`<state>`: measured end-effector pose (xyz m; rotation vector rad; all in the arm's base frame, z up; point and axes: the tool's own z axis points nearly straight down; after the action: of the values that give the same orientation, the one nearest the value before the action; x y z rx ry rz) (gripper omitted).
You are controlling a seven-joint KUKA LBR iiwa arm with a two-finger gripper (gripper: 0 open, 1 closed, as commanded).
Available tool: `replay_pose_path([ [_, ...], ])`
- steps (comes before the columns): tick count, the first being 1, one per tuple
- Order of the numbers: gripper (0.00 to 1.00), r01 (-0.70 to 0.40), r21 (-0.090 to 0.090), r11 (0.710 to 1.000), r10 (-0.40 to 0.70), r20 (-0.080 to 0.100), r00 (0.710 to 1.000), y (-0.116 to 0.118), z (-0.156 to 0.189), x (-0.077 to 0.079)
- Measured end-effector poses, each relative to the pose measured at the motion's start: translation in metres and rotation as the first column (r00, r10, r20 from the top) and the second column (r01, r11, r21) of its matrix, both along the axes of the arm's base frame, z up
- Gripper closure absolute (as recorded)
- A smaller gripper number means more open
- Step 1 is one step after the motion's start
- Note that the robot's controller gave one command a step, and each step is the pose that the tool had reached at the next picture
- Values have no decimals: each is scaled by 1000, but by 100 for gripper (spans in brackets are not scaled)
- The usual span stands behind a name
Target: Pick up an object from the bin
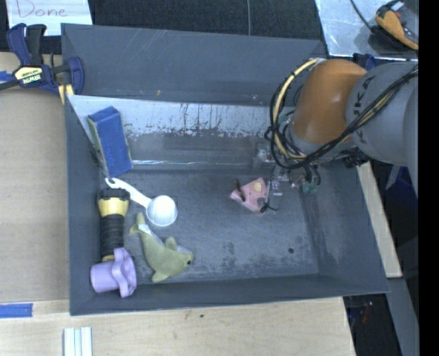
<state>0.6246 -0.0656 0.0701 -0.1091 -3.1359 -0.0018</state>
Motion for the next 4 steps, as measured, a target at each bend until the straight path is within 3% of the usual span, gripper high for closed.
replay_pose_path([
  [1, 0, -4, -7, 1000, 5, 20, 1000, 12, 46, -7],
  [2, 0, 198, -2, 980, -198, 7, 980, 27, 30, -4],
  [3, 0, -183, -9, 983, 183, 15, 983, 13, 1, 3],
  [4, 100, -255, -7, 967, 255, 17, 967, 5, 5, 4],
])
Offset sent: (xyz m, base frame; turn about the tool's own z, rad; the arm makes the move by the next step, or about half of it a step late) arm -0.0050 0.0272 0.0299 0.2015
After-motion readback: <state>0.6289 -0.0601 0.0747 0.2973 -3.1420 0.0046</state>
